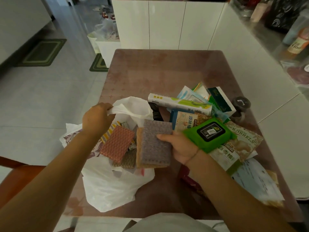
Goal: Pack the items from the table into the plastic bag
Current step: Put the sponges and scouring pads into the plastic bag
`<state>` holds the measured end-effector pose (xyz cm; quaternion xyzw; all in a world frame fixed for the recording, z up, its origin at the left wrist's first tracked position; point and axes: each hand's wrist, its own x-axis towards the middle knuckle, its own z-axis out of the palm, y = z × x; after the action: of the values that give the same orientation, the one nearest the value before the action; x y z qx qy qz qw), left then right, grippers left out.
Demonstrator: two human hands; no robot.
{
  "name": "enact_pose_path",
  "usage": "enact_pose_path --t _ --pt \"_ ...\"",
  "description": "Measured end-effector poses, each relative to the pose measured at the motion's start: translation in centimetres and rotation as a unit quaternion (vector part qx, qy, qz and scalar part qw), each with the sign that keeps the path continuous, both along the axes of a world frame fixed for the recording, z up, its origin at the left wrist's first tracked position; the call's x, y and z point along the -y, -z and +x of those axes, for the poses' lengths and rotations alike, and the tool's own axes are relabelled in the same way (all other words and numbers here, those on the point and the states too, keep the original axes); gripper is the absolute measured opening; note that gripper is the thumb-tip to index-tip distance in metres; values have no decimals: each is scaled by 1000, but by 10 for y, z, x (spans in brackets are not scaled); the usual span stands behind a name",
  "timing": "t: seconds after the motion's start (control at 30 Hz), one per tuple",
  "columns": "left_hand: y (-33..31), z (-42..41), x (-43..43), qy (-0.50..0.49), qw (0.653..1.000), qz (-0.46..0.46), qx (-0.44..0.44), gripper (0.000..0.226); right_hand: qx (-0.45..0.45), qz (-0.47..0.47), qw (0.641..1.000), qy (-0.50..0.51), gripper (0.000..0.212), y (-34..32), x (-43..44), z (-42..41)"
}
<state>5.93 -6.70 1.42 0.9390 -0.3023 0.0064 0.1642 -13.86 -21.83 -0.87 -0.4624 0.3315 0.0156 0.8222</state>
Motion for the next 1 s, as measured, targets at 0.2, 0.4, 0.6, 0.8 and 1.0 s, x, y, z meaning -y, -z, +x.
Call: enact_pose_path --t 0.2,0.4,0.6,0.8,1.0 --pt "1 10 -18 -7 1000 -13 7 26 -49 -81 995 -13 48 29 -57 85" --pt "11 21 -46 -51 996 51 52 37 -24 -390 916 -87 42 40 -61 92" --pt "11 21 -52 -81 994 72 -6 31 -151 -626 765 33 52 62 -37 46" --pt "4 20 -41 -84 994 55 -33 37 -132 -419 894 -88 72 80 -33 32" --pt "-3 22 -28 -95 995 20 -6 41 -9 -435 900 -25 31 54 -27 49"
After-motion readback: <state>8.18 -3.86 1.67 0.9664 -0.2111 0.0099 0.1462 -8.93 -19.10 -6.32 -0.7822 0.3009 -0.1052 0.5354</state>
